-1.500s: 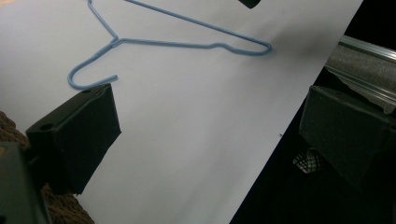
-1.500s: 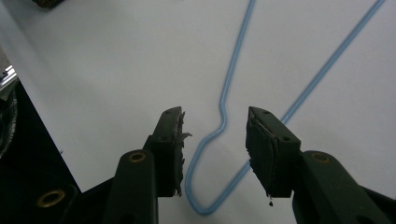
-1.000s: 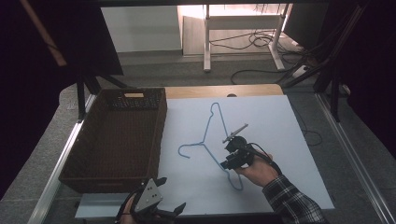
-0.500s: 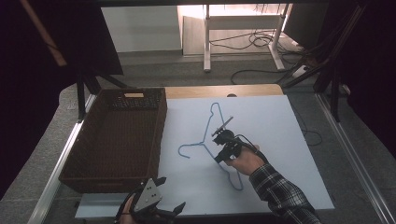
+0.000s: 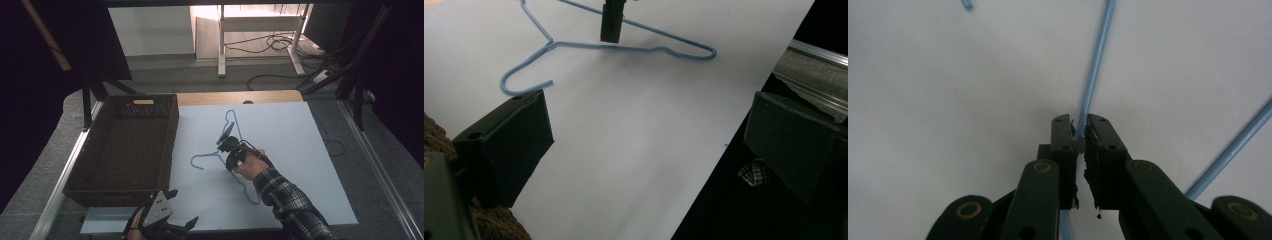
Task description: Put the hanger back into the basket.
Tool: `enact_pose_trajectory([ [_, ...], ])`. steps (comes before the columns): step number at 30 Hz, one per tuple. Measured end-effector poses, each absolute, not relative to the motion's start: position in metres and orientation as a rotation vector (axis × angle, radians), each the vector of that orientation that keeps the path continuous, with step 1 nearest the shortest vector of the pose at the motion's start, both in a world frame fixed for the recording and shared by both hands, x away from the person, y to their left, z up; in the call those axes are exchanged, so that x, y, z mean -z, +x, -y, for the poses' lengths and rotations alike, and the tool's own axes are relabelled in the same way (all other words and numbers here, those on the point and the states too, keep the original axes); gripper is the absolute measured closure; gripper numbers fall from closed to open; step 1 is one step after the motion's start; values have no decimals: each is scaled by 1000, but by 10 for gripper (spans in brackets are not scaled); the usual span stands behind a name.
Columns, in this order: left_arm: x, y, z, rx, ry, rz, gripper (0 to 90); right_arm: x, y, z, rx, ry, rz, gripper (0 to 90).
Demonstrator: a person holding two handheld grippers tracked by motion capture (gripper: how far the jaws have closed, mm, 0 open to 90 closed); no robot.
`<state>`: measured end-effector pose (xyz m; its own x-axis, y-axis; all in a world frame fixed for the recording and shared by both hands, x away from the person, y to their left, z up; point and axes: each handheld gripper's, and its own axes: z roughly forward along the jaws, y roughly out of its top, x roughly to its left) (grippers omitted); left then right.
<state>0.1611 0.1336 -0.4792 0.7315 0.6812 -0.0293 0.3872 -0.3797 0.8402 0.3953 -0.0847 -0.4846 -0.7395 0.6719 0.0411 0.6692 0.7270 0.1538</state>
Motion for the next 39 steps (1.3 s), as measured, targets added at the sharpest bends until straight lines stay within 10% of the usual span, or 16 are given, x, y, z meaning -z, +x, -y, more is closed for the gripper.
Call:
enact_pose_trajectory([
  [39, 478, 161, -134, -404, 2013, -807, 55, 490, 419, 80, -119, 1438, -2874, 882],
])
